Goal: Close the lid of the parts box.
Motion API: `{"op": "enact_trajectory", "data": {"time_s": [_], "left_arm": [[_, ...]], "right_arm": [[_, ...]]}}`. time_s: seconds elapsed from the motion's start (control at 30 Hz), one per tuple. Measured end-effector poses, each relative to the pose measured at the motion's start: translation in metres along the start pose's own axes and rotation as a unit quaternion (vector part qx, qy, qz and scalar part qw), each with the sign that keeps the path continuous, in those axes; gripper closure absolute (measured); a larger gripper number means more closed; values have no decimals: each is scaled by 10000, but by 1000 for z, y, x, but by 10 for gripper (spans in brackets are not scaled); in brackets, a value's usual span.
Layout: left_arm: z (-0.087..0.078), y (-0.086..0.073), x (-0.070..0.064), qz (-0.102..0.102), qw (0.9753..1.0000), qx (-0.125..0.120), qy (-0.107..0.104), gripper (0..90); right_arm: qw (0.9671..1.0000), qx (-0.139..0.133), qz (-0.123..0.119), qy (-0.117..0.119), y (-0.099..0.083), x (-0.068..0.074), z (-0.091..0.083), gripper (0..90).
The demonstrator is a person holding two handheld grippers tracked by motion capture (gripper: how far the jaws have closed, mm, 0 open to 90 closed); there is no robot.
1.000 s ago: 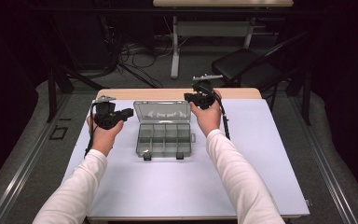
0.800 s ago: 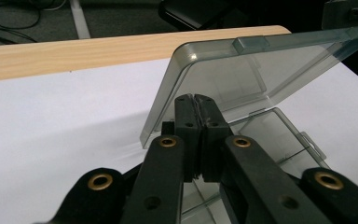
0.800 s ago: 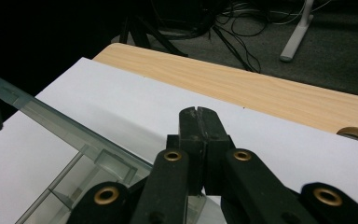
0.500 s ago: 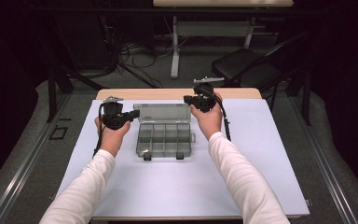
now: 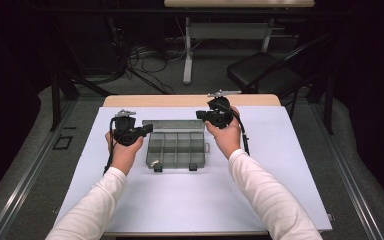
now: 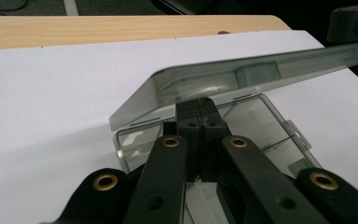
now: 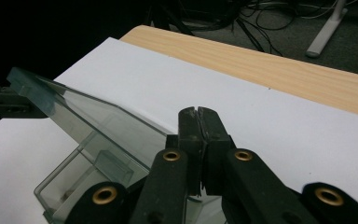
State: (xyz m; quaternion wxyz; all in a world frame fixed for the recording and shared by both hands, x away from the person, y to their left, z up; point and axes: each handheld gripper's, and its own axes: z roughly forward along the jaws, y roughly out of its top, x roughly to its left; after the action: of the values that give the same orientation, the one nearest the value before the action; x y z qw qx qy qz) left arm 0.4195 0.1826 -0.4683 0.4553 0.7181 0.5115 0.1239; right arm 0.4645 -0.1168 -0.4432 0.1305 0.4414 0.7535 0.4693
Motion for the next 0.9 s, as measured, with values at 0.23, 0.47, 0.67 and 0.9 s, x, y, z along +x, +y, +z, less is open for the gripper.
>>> {"op": "enact_trajectory", "data": {"time_s": [0.23,0.47,0.67,0.9], "left_arm": [[-3,-8,-1,7,10000,56,4,900],[-4,-17,-4,84,9999,102,8,900],[-4,-29,-7,134,9999,57,41,900],[-3,-44,-10,236,9997,47,41,900]], "right_arm": [[9999,-6,19,155,-8,0,-5,888],[9997,-113,98,208,-15,-1,-11,885],[9997,-181,122,128,-20,-6,-18,883],[9996,-189,155,126,-29,-10,-22,884]]}}
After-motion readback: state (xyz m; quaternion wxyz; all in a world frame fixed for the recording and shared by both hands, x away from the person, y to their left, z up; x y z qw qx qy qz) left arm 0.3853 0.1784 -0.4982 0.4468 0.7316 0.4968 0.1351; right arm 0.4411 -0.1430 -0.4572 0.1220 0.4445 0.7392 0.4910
